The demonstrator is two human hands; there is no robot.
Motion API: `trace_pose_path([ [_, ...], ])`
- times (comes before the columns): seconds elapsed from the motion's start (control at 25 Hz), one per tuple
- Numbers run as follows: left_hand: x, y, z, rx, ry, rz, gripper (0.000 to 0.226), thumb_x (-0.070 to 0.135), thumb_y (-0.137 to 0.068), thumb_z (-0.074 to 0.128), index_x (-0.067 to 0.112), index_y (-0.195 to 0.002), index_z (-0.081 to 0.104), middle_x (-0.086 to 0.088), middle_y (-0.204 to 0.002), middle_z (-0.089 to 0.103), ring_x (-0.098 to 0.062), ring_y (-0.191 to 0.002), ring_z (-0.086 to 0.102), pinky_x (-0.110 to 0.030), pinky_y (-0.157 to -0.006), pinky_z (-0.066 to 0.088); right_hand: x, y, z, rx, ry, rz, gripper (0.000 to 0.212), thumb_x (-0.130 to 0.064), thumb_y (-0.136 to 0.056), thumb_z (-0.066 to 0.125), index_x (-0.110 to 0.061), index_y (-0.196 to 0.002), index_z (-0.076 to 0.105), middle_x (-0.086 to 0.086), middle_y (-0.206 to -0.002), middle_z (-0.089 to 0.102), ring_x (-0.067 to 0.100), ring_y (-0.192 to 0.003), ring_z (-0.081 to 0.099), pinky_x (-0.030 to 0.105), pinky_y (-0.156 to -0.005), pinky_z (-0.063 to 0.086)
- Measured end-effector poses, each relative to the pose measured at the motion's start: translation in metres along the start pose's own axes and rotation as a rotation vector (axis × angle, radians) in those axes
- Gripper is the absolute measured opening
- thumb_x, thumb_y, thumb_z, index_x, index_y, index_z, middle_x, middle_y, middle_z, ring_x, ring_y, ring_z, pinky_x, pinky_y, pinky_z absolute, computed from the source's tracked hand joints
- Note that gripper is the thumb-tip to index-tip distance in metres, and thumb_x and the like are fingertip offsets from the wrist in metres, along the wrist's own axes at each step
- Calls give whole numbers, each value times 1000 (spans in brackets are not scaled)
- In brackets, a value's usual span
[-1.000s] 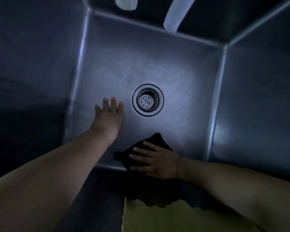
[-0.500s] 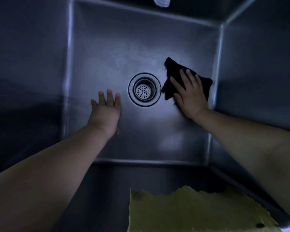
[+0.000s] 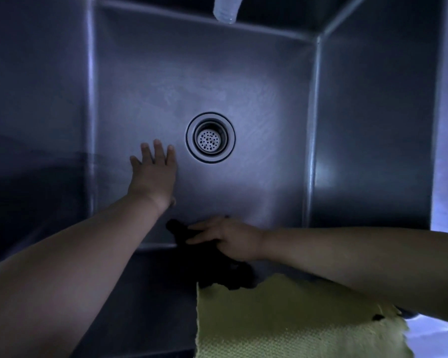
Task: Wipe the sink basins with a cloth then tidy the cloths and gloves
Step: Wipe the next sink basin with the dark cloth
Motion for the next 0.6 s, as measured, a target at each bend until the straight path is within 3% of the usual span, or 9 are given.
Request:
trace_pose_path([
  [0.08,1,1,-1,19,-16,3,120,45,-73,74,4,-147,-10,-27,-154,-5,-50,-140,4,-59,-110,22,8,15,24,-179,-123,172,52,4,-89,44,-14,-138,48,6,-150,37,18,-137,34,23,-113,20],
  [0.2,0,3,-2,16,3,2,119,45,-73,74,4,-147,-10,-26,-154,-5,-50,-140,3,-58,-110,22,20,42,28,-295,-200,274,52,7,-94,41,-8,-143,35,7,-156,22,17,-142,21,22,-114,11],
  [0.36,1,3,-4,-10,16,8,118,45,-74,73,3,-147,-11,-27,-154,-8,-51,-140,1,-58,-111,20,47,78,8,-313,-118,416,39,-1,-97,43,-9,-134,52,6,-147,42,19,-134,39,28,-111,28],
  [0.48,2,4,-4,-32,10,9,116,44,-77,71,0,-146,-11,-30,-153,-9,-52,-139,2,-59,-110,21,79,125,-19,-225,0,731,32,-20,-96,50,-11,-125,60,5,-135,55,22,-124,50,28,-104,35],
  [0.6,4,4,-6,-24,-1,15,116,46,-77,70,-1,-146,-11,-31,-153,-7,-53,-139,4,-59,-110,22,84,146,-65,122,68,858,35,-11,-97,45,-8,-130,55,9,-142,47,23,-130,43,17,-104,22],
])
Point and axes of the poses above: each hand's wrist, its own y-axis away from the middle knuckle, its own z-axis out of the palm, x = y × z, the point moved 9 cm from there along -y, towards the middle knuckle
